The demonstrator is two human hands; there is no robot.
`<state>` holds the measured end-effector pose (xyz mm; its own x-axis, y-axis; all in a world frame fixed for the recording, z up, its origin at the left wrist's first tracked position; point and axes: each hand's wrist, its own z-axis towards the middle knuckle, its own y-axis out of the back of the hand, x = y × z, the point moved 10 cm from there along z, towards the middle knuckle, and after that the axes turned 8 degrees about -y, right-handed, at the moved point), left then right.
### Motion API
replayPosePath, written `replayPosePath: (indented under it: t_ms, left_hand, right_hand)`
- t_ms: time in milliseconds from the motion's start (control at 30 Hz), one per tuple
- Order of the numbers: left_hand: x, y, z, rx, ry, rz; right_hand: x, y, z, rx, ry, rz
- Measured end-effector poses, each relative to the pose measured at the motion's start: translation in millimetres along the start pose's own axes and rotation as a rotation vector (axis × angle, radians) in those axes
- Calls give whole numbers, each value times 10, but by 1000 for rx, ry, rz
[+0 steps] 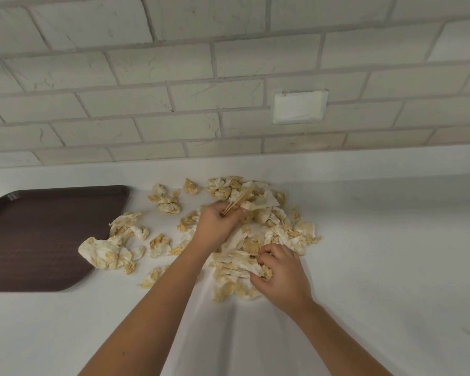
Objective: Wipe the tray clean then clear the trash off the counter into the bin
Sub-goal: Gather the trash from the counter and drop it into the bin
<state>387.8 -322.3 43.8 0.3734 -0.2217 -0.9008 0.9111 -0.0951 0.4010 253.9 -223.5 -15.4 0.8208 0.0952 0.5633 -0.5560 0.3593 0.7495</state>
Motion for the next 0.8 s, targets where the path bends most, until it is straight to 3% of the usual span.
replayPosePath:
  t_ms: [300, 400, 467, 600, 800]
  left_hand:
    - [-215, 170, 109, -28, -39, 16]
    - [-329, 281, 94, -68, -86, 34]
    - [-384, 371, 79, -107, -101, 42]
    - [-347, 573, 15, -258, -58, -185]
    - [-231, 754, -198, -390, 21, -340]
  right_hand:
    - [52, 94, 3, -39, 35, 70]
    - [326, 203, -106, -106, 245, 24]
    - [524, 55, -197, 4, 397, -77]
    - [529, -289, -256, 139, 470, -288]
    - [561, -83, -186, 7, 432, -184]
